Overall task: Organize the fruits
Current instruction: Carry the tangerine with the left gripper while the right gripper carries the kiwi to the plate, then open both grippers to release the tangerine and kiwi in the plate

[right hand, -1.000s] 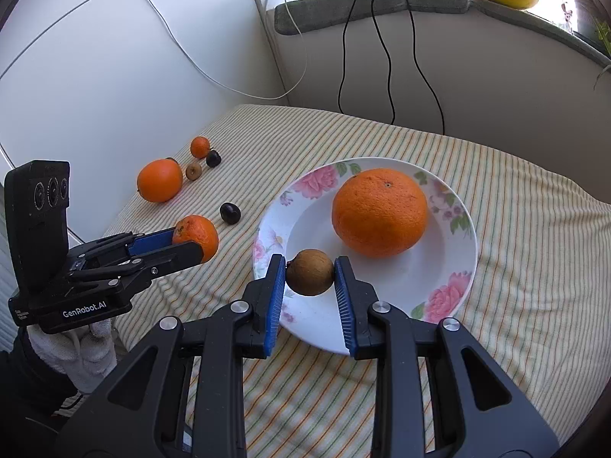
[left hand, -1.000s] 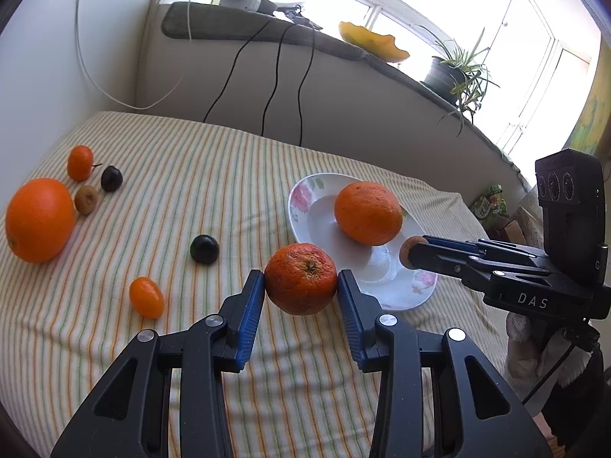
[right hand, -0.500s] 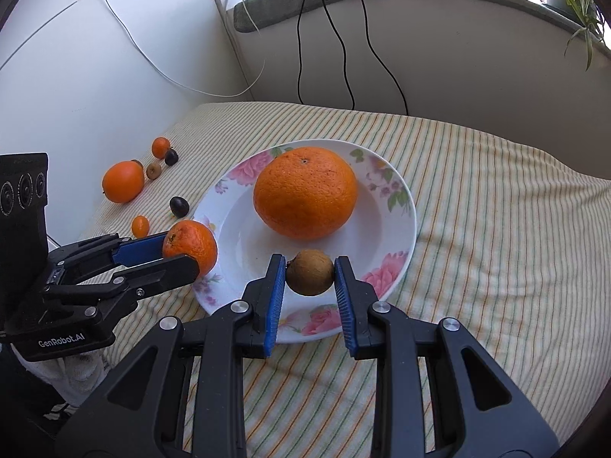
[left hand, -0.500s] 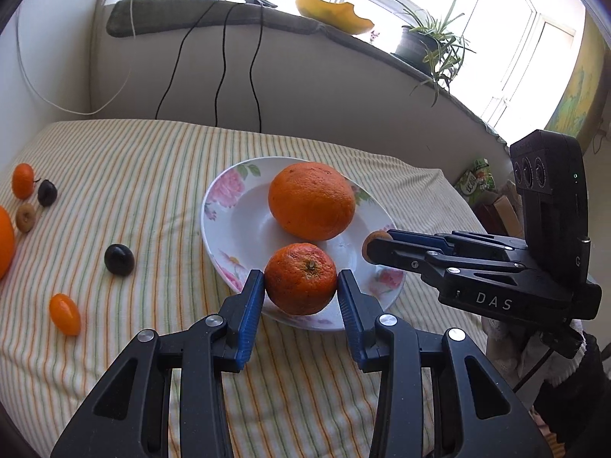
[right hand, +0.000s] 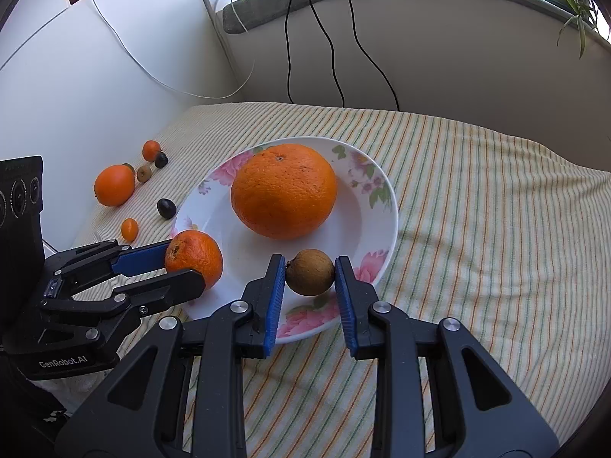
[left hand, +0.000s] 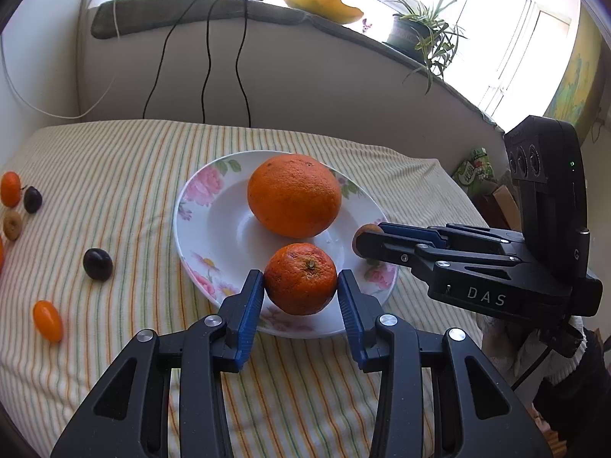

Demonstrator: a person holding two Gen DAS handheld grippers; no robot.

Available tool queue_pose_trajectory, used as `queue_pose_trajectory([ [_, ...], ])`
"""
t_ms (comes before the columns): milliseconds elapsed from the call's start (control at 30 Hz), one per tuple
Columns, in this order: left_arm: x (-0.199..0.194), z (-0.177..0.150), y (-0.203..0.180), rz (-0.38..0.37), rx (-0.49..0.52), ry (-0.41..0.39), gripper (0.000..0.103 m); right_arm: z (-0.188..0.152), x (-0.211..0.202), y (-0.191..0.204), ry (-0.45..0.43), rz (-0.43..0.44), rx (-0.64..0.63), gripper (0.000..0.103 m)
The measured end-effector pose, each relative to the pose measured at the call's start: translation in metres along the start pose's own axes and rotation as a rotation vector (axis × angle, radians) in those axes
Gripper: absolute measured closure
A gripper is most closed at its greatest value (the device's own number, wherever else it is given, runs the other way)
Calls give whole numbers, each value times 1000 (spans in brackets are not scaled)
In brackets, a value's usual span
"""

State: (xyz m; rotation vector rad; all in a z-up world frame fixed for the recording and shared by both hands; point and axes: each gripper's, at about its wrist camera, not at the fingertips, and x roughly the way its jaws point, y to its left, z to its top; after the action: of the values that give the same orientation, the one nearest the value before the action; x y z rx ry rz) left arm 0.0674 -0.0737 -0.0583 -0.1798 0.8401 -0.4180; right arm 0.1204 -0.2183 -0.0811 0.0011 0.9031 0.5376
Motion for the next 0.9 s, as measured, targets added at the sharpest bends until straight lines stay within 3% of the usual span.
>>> queue_pose_trajectory([
  [133, -1, -1, -2, 5, 11, -3, 62, 0, -2, 1, -7, -14, -7, 70],
  [167, -3, -1, -3, 6, 14, -9, 60, 1, -3, 2, -11, -17, -8, 65],
  [233, -6, 0, -4, 13, 25, -22, 55, 1, -6, 2, -25, -23, -9, 45],
  [567, -25, -4, 11, 32, 16, -50, 55, 1, -17, 13, -55, -23, -20, 38],
  [900, -54, -22, 46, 113, -28, -72, 55, 5, -25, 48, -78, 9, -89, 38],
])
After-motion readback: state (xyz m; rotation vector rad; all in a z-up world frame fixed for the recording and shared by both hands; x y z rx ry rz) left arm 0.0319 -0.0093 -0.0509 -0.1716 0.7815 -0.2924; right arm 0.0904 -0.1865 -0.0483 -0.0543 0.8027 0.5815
